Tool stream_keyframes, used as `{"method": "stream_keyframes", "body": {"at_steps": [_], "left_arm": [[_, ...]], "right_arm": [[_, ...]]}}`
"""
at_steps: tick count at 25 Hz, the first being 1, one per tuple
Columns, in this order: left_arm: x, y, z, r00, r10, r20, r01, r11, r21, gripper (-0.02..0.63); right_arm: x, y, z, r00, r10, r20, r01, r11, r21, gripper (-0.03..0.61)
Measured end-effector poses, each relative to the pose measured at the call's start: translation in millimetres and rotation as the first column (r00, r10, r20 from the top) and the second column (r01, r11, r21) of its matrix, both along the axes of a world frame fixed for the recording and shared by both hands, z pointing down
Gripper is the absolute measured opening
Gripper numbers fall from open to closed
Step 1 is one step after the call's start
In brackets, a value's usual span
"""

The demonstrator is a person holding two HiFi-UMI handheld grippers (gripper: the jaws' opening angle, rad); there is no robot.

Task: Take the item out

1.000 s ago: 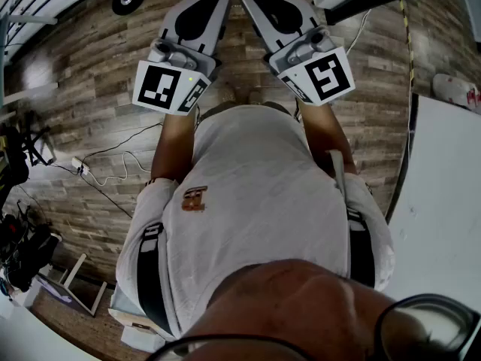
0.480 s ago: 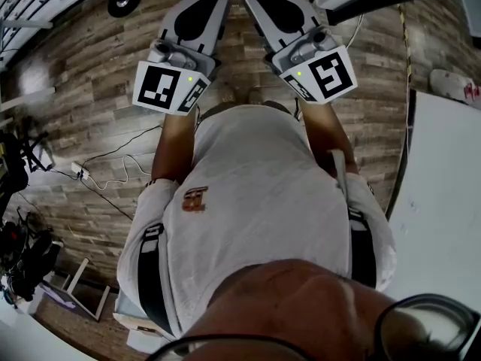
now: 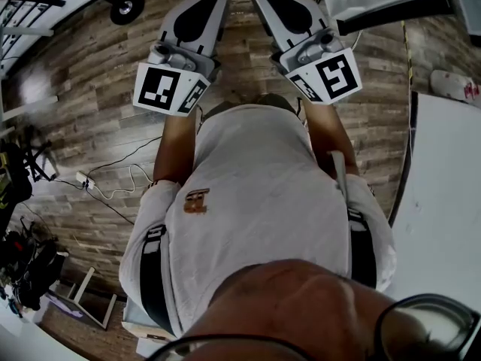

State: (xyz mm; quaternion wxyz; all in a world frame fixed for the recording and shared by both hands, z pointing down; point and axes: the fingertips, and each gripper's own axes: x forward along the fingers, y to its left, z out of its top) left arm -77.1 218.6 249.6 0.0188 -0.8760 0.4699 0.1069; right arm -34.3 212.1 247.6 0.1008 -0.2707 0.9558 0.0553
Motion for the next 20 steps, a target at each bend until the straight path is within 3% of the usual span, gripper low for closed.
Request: {"method": "stream_keyframes", "body": {"at_steps": [11,20], "left_arm": [[-26.4,-22.2,10.4,0.999,0.053,-0.013,-0.053,0.999,-0.007,0.018],[-34.7,-66.3,19.2,1.0,0.022,-0.007,-0.022,1.0,-0.021,0.018]], "right_arm": [[-22.5,-23.4,10.4,0.997,0.068,-0.041,-0.067,0.998,0.008,0.034],[-25.8,-72.6,15.5,0.996,0.062,-0.059,-0.06,0.998,0.032,0.034]]}}
